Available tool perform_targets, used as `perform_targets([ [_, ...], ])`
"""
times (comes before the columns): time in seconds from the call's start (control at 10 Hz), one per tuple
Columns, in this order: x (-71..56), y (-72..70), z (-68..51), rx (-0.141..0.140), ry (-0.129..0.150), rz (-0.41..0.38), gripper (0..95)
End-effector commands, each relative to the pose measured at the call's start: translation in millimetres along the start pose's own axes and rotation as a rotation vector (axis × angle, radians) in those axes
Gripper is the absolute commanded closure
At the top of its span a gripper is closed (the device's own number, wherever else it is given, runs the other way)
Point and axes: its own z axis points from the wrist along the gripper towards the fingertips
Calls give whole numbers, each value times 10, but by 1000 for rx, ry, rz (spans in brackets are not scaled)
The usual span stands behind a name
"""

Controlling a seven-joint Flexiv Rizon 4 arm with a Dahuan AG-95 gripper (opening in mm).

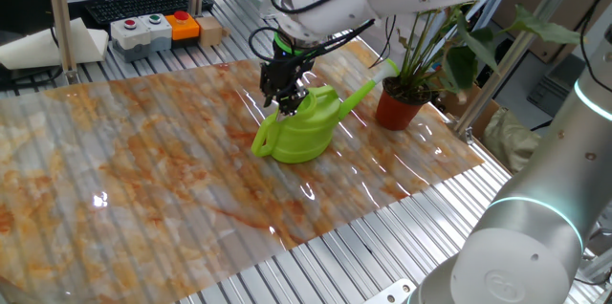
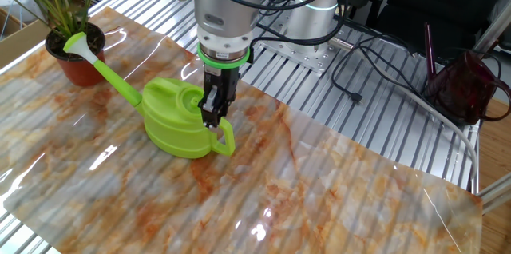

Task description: Water the plant

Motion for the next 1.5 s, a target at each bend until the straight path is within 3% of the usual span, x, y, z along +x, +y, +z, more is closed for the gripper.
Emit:
perform_targets([
  [0.1, -7, -6, -12, 3, -19, -7, 570],
  [1.3, -39, 24, 181, -9, -5, 4, 570],
  [1.4, -39, 23, 183, -9, -6, 6, 760],
  [1.5, -39, 23, 183, -9, -4, 6, 760],
])
